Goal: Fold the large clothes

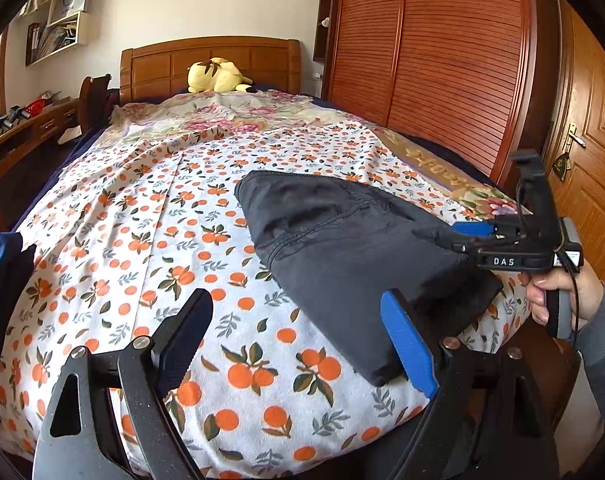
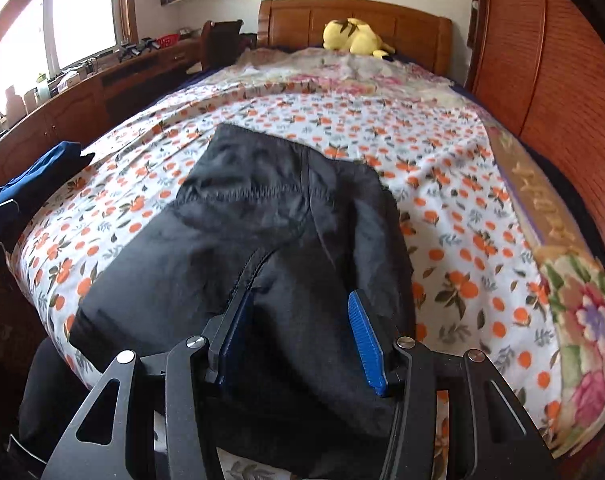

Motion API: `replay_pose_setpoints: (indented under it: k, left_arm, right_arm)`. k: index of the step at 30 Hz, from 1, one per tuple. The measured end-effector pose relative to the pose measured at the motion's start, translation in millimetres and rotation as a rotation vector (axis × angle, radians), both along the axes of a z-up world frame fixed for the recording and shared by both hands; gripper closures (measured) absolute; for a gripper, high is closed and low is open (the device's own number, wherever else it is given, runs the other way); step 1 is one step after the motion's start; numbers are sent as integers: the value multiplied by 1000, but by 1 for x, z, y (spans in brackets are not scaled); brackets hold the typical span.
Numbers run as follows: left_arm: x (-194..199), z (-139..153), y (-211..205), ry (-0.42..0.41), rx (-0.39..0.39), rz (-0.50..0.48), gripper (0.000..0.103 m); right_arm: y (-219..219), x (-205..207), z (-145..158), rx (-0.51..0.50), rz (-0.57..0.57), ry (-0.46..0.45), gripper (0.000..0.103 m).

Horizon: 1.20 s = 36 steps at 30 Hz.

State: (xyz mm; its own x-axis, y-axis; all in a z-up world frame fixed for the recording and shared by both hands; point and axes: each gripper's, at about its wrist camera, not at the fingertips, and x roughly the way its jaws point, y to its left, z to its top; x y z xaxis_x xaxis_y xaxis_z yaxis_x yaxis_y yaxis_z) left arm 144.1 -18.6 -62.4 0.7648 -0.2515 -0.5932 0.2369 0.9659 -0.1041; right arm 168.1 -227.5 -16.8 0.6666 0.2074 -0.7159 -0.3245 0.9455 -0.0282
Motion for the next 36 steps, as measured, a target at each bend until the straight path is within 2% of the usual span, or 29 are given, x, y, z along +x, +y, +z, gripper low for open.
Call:
replay_pose_setpoints:
  k: [5, 11, 13, 15, 18, 24, 26, 30, 33, 36]
  left_arm:
    - [-9, -7, 4, 9, -5, 9, 17]
    - [-12, -13, 7, 22, -1, 21, 17]
    - [-13, -14, 8, 21, 4, 24, 17]
    - [-13, -13, 9, 19, 2, 28, 17]
    - [-14, -10, 9, 11, -1, 29, 17]
    - [-18, -5, 8, -3, -2, 24, 17]
    - [-19, -4, 7, -4, -2, 20, 17]
    - [-22, -1, 3, -13, 1, 13, 17]
    - [-22, 0, 3, -16, -6, 8, 17]
    - [-21, 0, 0, -16, -12, -2, 17]
  right_arm:
    - [0, 7, -19, 13, -9, 47, 51]
    - [-8, 16, -29, 102, -7, 84, 54]
    - [-9, 17, -30, 122, 17, 92, 73]
    - [-9, 19, -32, 125, 36, 97, 86]
    - [-10, 19, -31, 131, 54, 91, 99]
    - [-12, -7, 8, 114, 58, -62, 101]
    - [-17, -16, 23, 137, 67, -91, 101]
    - [-16, -43, 45, 116, 92, -155, 101]
    - [-23, -65, 48, 97, 83, -180, 101]
    - [-39, -75, 35, 86, 26, -163, 101]
